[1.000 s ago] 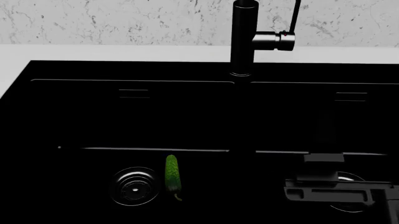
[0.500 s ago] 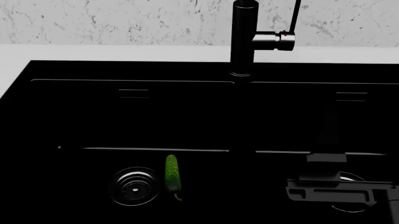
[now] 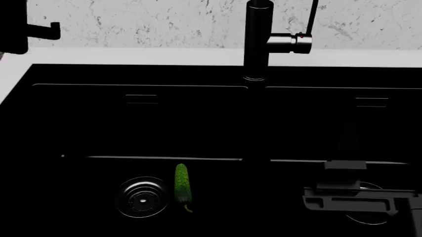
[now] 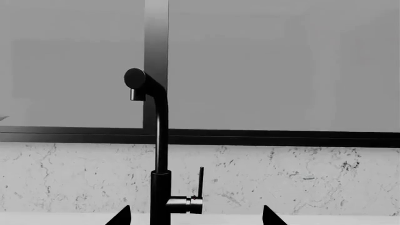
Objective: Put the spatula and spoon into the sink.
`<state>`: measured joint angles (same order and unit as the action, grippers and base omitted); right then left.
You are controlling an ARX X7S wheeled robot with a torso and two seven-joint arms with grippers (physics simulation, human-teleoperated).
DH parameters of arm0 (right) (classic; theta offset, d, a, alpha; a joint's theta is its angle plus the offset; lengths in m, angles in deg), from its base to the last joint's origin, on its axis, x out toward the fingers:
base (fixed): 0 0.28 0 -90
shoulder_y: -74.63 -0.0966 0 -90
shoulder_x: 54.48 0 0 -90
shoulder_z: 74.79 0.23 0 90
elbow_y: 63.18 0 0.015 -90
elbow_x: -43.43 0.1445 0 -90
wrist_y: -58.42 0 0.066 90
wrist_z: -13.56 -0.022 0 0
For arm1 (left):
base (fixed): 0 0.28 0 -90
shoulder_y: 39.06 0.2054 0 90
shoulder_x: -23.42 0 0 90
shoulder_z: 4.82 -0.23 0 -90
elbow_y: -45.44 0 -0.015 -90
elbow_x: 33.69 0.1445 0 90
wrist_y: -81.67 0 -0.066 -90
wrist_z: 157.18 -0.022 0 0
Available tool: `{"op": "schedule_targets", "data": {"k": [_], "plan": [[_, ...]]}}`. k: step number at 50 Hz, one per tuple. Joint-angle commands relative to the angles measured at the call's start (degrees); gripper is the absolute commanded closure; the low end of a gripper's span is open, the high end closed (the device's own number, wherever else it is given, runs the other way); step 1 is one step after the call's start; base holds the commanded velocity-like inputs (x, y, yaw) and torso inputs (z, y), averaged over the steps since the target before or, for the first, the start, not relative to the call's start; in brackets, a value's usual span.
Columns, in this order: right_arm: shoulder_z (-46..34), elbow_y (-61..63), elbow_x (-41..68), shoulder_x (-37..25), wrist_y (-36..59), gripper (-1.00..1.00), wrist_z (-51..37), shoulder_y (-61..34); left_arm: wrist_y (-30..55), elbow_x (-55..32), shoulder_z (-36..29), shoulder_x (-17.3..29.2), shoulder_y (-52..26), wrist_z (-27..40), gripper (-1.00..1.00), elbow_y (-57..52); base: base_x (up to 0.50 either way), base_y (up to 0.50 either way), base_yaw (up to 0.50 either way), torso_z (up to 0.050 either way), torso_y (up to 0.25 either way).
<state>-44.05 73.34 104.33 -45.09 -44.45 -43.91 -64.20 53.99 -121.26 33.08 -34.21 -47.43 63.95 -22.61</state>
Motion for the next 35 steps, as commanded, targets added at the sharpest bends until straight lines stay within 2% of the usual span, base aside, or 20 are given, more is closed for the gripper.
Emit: {"op": "schedule_targets", "data": {"k": [1,4,13,20,30,31,35], "plan": [[0.1,-0.1,0.0,0.2,0.2,-1.0,0.1,0.1,5.1,3.5,-6.6,-5.3,-2.2,-9.4,1.0,1.6,0.0,0.0,0.0,0.0,0.0],[-0.2,-0.4,-0.6,-0.2,-1.1,-1.0,0.1,0.9,9.1,4.2,-9.8,-5.7,-3.5,-12.9,1.0,-0.8,0.0,0.0,0.0,0.0,0.0],[-0.6,-1.6,-1.4,-0.2,-2.9,-1.0,0.5,2.1,14.0,4.0,-12.5,-4.3,-5.8,-14.3,1.0,-6.5,0.0,0.0,0.0,0.0,0.0],[-0.2,-0.9,-1.2,-0.3,-2.4,-1.0,0.2,1.7,18.3,7.7,-18.0,-4.1,-9.3,-19.1,1.0,-9.2,0.0,0.0,0.0,0.0,0.0],[0.2,-0.7,-0.9,-0.4,-2.0,-1.0,0.3,1.4,17.9,12.1,-24.1,-4.5,-8.1,-24.2,1.0,-10.3,0.0,0.0,0.0,0.0,0.0],[0.2,-0.6,-0.8,-0.3,-1.8,-1.0,0.3,1.3,17.7,13.7,-26.1,-4.5,-8.5,-26.6,1.0,-11.2,0.0,0.0,0.0,0.0,0.0],[0.3,-0.6,-0.7,-0.1,-1.5,-1.0,0.1,1.2,16.6,14.1,-26.8,-5.6,-6.8,-27.1,1.0,-10.0,0.0,0.0,0.0,0.0,0.0]]}}
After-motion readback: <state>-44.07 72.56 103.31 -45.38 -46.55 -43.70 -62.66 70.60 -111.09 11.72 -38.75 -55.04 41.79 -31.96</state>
